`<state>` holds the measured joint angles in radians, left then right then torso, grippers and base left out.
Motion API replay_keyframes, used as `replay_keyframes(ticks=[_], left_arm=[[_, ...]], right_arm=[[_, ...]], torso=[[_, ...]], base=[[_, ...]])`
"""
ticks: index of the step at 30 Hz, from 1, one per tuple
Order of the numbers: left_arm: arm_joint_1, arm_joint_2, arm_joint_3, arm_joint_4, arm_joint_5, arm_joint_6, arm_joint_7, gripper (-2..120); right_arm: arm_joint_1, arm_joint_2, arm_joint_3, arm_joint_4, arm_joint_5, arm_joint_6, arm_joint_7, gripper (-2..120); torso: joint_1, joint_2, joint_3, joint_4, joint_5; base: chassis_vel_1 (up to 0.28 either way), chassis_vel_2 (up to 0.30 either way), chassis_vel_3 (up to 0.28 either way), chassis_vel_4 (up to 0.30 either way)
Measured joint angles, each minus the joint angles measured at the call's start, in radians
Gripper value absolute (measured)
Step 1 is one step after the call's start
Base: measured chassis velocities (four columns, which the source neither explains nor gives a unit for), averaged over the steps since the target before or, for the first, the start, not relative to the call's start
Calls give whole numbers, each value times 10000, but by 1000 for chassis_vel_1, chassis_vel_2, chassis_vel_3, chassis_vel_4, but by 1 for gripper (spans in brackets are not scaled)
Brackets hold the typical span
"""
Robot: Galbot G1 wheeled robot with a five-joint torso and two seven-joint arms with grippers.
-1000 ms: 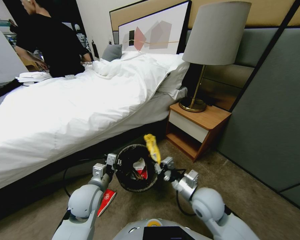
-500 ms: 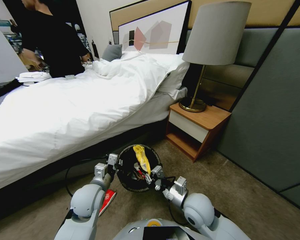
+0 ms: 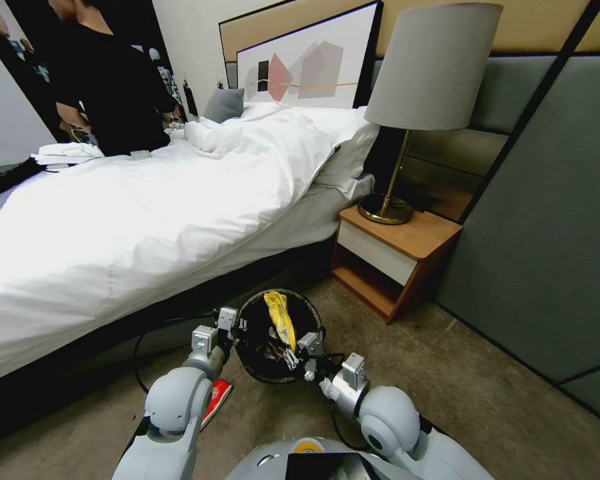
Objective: Pick up the trash bin, then pick up the garbage from the floor and place it into the trash bin.
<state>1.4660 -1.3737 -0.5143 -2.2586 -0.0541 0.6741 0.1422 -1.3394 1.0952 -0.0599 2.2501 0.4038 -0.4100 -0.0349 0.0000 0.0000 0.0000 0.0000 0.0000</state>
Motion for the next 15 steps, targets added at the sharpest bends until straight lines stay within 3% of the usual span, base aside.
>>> replay_keyframes(ticks=[7,15], left_arm=[[1,-2,5,11,17,-4,10,1],[1,-38,55,45,69,-16,18,1]], right_arm=[[-96,-9,169,185,-4,-17,18,75],[-473,-226,660,579,-113,-6,12,99]], torso=[[0,0,-1,0,0],[0,0,-1,0,0]], base=[[0,0,0,0],[0,0,0,0]])
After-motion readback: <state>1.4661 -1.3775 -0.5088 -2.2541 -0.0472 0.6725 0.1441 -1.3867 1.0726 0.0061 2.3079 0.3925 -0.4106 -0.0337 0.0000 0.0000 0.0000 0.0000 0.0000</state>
